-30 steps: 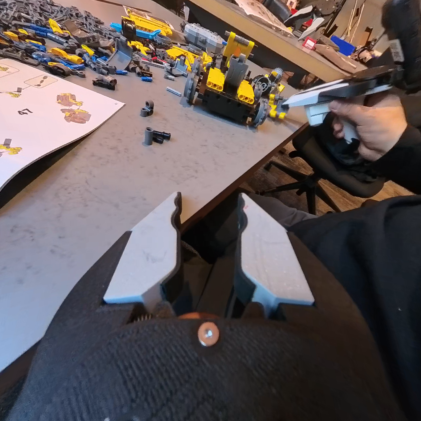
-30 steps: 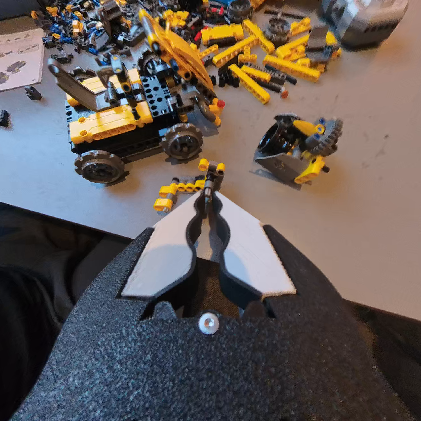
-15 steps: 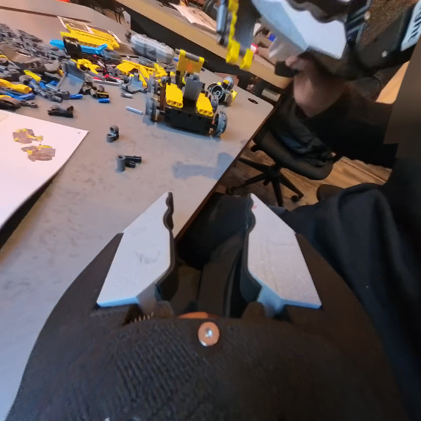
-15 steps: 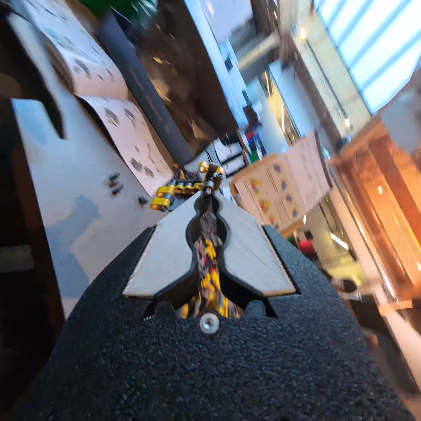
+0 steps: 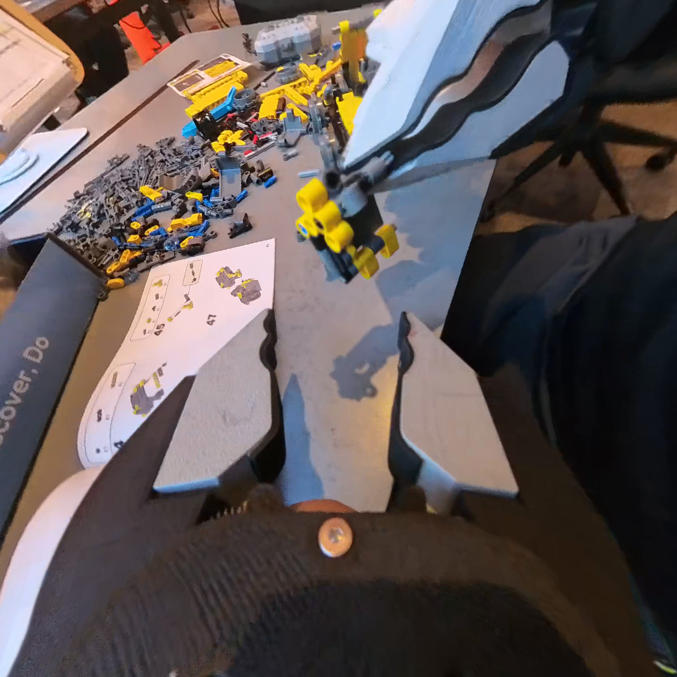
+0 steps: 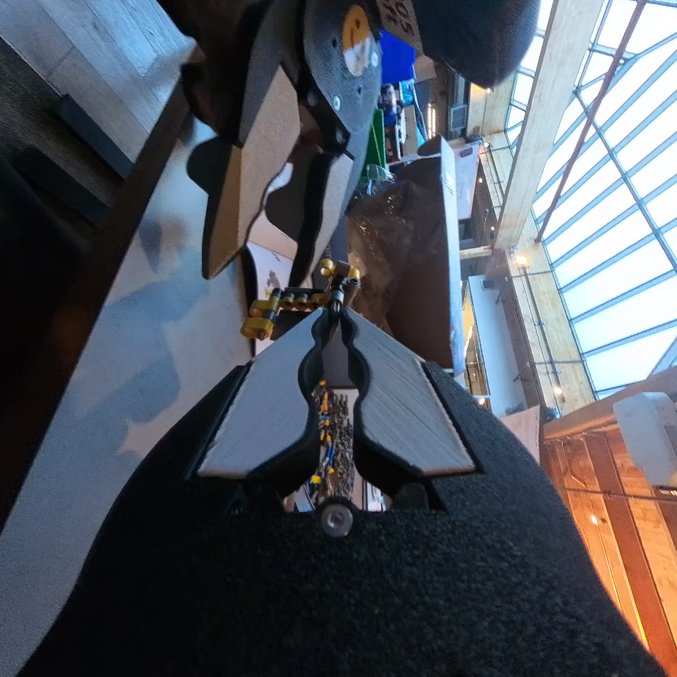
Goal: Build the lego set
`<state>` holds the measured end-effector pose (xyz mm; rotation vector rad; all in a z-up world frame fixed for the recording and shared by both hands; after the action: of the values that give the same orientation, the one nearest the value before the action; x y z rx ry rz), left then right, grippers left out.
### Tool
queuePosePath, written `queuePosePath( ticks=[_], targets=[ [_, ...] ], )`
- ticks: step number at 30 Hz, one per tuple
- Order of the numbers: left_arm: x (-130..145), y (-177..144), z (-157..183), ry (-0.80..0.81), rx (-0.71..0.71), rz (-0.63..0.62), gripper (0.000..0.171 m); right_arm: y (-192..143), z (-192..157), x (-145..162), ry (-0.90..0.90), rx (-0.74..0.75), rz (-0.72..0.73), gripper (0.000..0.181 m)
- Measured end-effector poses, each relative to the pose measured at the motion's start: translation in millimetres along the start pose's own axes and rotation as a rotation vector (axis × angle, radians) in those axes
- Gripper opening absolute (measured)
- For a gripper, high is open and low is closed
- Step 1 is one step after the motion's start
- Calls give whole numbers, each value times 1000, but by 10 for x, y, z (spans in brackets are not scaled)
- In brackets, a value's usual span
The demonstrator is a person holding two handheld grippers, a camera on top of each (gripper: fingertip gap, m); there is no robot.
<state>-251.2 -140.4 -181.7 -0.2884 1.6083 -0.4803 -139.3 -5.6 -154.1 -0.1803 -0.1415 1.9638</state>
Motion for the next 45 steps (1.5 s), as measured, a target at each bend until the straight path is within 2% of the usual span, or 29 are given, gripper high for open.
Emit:
queuePosePath(
  ticks=[4,9,12,13,16,18,21,25,29,30,32,35,39,42,45],
  targets=[
    [4,19,7,90,17,15,59,37,-63,-44,-11,-31,38,4],
    [-15,-3,9,77,57,71,43,80,-109,-91,16,-64,82,5],
    [-17,-37,6,67,90,98,17,105,-124,-125,4,-64,96,3],
    [-13,-49,14,77,89,104,13,111,-122,-130,3,-63,100,4],
    [8,-73,45,139,25,114,13,125,-121,-126,5,-67,110,5],
    [17,-98,85,213,-71,148,12,134,-117,-115,38,-79,111,7],
    [57,-120,151,311,-232,172,11,142,-79,-52,217,-131,98,18],
    [137,-107,204,383,-391,155,8,183,-73,72,597,-252,57,35],
    [146,-68,254,400,-448,153,8,263,-130,120,808,-343,19,36],
    [142,-64,269,387,-446,163,8,277,-137,125,819,-331,5,27],
    [148,-65,272,352,-460,165,8,285,-152,98,808,-323,15,7],
    [205,-65,264,291,-426,110,9,310,-187,50,684,-271,-21,5],
    [332,-68,262,115,-334,-33,30,397,-271,-32,404,-225,-104,2],
    [361,-139,270,38,-334,-49,37,463,-329,-72,204,-200,-146,2],
    [358,-192,288,10,-336,-28,36,524,-370,-70,120,-213,-159,2]
  ],
)
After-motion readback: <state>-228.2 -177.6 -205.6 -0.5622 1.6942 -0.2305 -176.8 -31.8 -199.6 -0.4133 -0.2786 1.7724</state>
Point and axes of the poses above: each gripper's, where its closed fingertips meet, y out along the fingers, x out of its underside, z = x × y across the jaws, the point moved 10 cm from there along -y, back along the fingers, and after that the axes turned 10 degrees about -y, right-handed, at the moved point
